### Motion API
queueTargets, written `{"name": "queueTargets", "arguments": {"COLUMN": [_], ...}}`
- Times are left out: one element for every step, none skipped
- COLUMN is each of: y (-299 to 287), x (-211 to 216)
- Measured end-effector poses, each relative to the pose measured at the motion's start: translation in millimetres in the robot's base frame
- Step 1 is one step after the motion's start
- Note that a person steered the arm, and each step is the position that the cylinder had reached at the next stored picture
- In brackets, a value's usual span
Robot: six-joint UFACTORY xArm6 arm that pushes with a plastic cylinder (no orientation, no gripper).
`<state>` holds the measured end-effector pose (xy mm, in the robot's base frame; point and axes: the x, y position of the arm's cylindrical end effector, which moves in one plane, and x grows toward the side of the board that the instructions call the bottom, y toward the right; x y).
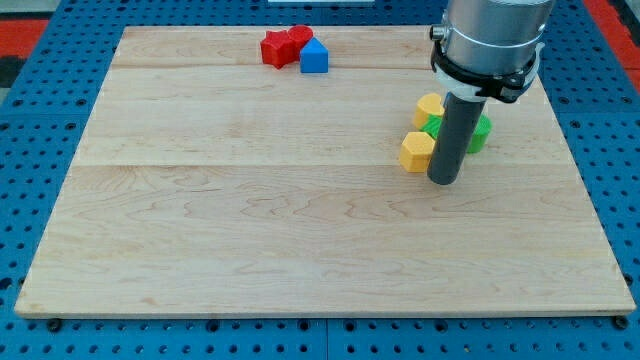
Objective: Push the green circle into the green star
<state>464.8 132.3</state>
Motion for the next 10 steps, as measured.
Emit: {"name": "queueTargets", "arguments": {"y": [0, 26, 81, 124, 104, 70, 78, 77, 59, 47], "x": [0, 4, 4, -40, -71, -72, -74, -76, -76, -80]}}
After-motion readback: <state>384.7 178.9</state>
